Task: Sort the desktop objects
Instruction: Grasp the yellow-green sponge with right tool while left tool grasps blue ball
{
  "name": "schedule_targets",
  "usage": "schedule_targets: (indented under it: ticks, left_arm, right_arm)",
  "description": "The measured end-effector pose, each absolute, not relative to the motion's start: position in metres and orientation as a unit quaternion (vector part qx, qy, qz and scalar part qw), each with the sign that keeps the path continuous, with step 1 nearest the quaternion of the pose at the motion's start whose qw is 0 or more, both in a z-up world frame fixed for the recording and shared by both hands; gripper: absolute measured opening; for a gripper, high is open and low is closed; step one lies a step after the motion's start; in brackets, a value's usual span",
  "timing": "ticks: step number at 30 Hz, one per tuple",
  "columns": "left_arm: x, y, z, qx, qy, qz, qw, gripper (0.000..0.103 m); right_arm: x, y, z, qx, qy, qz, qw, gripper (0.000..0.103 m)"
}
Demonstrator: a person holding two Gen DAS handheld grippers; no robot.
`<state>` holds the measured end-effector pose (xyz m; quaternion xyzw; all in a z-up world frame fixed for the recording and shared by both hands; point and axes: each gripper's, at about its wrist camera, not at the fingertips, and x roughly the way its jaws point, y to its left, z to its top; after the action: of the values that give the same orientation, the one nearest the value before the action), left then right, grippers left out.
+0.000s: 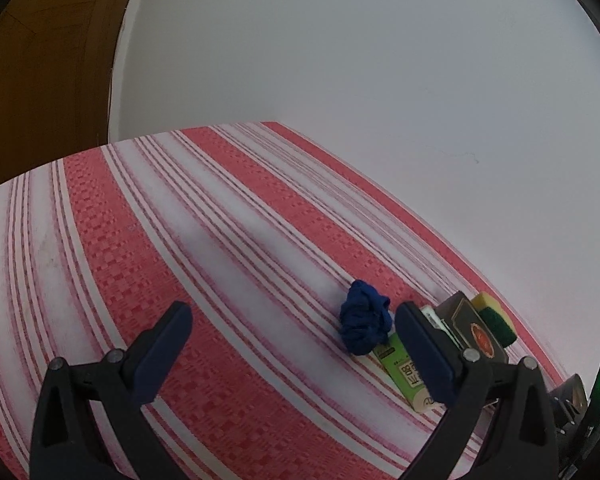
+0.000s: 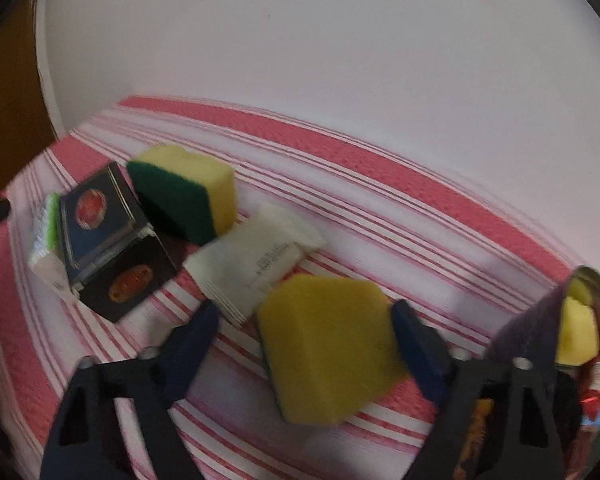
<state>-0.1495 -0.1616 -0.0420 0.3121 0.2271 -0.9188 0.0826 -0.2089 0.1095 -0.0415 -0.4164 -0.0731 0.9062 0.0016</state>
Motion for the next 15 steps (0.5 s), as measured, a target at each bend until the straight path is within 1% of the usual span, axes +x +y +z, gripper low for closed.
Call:
schedule_targets:
  ticks: [1,2,6,9,10,13,15]
  left_arm:
    - [-0.150,-0.163,-0.043,0.310,0.228,-0.919,0.085,0.102]
    - [-0.150,-0.164,-0.043,0.309,0.229,-0.919,0.087,0.102]
    - [-0.148,-0.173,-0.048,0.314,0.250,-0.910,0.101,0.102]
    - [-0.147,-0.177,-0.051,0.312,0.263,-0.907,0.105,0.102]
    - [-0.147,-0.177,-0.051,0.313,0.264,-0.906,0.106,0.102]
    - [-0.148,-0.173,-0.050,0.313,0.257,-0.909,0.097,0.102]
    - [-0.149,-0.169,-0.048,0.307,0.248,-0.915,0.085,0.102]
  right_arm:
    - [-0.206,0.108,-0.040,-0.415,-0.085,0.906,0.006,0.065]
    - [-0.202,0.106,-0.039,-0.414,-0.094,0.906,0.007,0.064]
    - [-0.194,0.101,-0.039,-0.407,-0.119,0.906,0.002,0.064]
    - [-0.198,0.104,-0.042,-0.407,-0.123,0.905,0.011,0.065]
    - [-0.200,0.106,-0.042,-0.412,-0.128,0.902,0.014,0.068]
    - [-0.203,0.119,-0.037,-0.427,-0.109,0.898,0.009,0.068]
    - [-0.202,0.122,-0.036,-0.429,-0.102,0.897,0.011,0.057]
